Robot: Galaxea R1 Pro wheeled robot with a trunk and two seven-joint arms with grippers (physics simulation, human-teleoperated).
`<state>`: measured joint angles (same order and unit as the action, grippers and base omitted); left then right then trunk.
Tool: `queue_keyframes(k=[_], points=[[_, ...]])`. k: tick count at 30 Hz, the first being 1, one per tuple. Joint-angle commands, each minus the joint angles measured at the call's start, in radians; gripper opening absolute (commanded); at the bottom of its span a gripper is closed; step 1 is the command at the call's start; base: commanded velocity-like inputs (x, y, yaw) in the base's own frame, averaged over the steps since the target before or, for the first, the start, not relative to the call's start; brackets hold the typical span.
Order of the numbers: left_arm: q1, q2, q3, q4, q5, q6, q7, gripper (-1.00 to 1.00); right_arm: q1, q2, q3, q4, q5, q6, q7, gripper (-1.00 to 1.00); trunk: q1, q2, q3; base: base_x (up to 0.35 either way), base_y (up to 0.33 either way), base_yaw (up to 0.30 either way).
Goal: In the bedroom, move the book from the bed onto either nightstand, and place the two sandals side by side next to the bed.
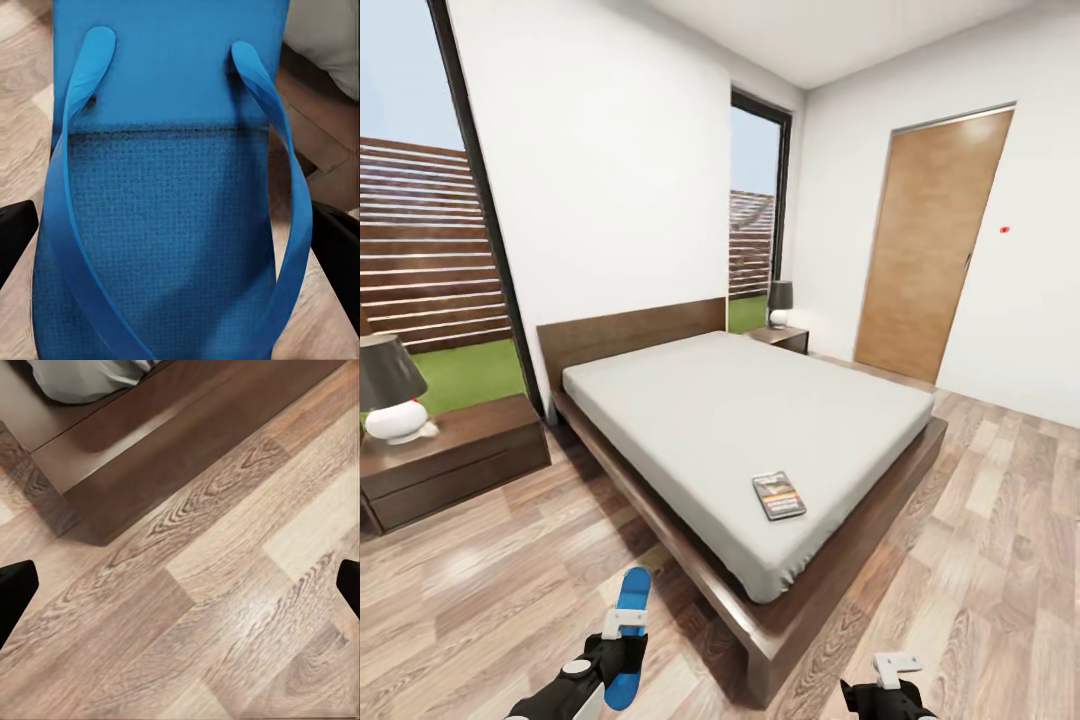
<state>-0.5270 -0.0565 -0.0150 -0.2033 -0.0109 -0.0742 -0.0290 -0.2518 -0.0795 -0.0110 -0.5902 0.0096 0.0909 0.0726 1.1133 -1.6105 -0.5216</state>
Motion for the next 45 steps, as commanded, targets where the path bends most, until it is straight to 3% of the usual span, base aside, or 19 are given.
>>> queue_keyframes(k=[1, 16, 45], points=[[-0.001, 0.000, -0.002, 0.001, -0.001, -0.003, 0.000, -1.00, 0.000, 0.000, -0.001, -0.002, 0.001, 0.006, 0.004, 1.00, 0.000, -0.001, -0.001, 0.000, 0.000, -0.168], [0.000, 0.000, -0.005, 0.000, -0.001, -0.006, 0.004, -1.00, -0.001, -0.001, 0.026, -0.002, 0.001, 0.006, 0.004, 1.00, 0.000, -0.001, -0.001, 0.109, -0.071, -0.053], [0.001, 0.000, -0.006, -0.001, -0.001, -0.007, 0.003, -1.00, 0.000, -0.001, 0.028, -0.002, 0.001, 0.006, 0.004, 1.00, 0.000, -0.001, -0.001, 0.003, -0.002, -0.262]])
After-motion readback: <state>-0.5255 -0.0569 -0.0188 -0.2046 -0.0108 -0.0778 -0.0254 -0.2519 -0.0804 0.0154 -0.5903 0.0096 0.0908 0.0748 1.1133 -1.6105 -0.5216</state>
